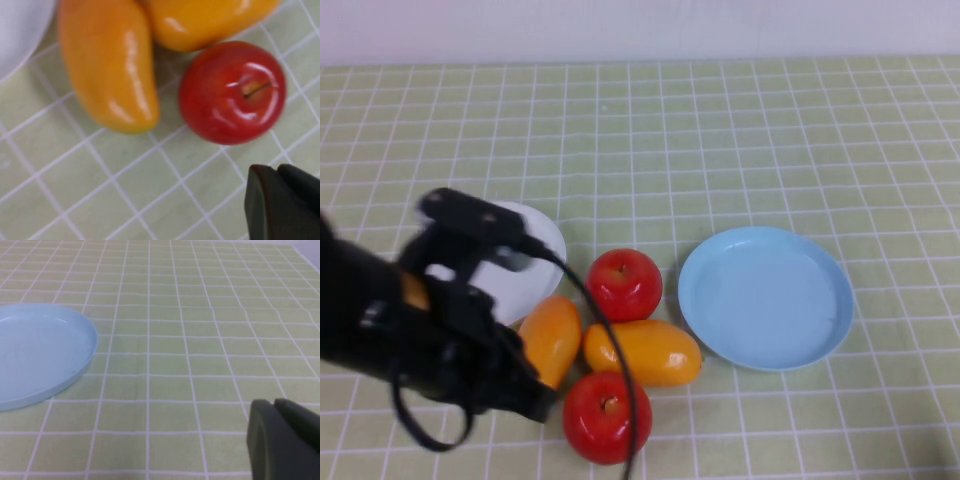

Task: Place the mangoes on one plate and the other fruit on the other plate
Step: Put one type of fruit in the left plate

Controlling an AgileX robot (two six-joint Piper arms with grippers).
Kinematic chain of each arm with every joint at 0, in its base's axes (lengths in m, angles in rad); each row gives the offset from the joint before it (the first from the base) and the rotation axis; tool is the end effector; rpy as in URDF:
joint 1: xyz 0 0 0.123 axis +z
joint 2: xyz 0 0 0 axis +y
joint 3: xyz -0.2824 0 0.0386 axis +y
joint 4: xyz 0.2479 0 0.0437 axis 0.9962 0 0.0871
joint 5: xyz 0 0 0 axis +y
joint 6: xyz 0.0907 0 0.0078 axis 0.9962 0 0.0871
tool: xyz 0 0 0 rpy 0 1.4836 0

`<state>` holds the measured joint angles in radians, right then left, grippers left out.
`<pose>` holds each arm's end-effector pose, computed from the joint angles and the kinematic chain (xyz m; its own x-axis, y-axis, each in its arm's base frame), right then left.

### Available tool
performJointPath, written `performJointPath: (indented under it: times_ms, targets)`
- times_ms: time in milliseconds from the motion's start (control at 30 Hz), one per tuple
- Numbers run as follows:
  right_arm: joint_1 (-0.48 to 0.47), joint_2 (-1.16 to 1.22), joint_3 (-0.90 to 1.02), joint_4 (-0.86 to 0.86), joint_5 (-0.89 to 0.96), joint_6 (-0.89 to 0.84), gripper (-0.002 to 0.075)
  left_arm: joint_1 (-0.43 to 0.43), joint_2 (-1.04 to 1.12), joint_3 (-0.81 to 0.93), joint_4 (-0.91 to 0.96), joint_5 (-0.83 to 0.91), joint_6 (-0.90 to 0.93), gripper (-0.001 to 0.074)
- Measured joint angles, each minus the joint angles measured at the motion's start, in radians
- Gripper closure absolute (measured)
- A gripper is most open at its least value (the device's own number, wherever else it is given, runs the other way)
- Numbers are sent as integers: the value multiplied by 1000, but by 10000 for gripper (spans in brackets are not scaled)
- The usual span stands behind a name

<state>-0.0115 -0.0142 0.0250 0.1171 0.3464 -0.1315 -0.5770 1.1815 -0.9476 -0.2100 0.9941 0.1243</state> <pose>0.0532 0.0030 0.1744 -0.2640 -0.0182 -0.9644 -0.0324 0.9994 -0.0100 0.1739 -0.1322 0.3028 -0.7530 0.5002 -0.4275 0.6060 0.7803 -0.1544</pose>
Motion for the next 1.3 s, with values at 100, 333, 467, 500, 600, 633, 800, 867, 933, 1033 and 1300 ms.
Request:
performJointPath:
  times_ms: [100,333,467,500,600,633,800,867,933,1033,1300]
  targets:
    - [0,0,0,0,0,0,742,-104,60,-54,37,30,-35,735]
    - [0,0,0,0,0,0,742,-276,182,-167,118,86,-54,723]
    - [0,0,0,0,0,0,742,-293,234,-197,124,110,-19,603]
    - [0,0,0,0,0,0,742,-294,247,-199,128,116,-15,542]
    - [0,0,0,0,0,0,742,-294,280,-203,135,124,-8,325]
    - [0,0,0,0,0,0,742,-294,290,-203,137,120,-6,248]
    - [0,0,0,0,0,0,742,-294,334,-205,194,61,-5,71]
    - [0,0,0,0,0,0,742,-294,350,-207,228,52,-5,67]
    - [0,0,0,0,0,0,742,-294,366,-207,250,49,-5,66]
    - [0,0,0,0,0,0,742,-294,382,-207,261,40,-5,66]
    - [0,0,0,0,0,0,742,-294,405,-207,265,6,-5,66]
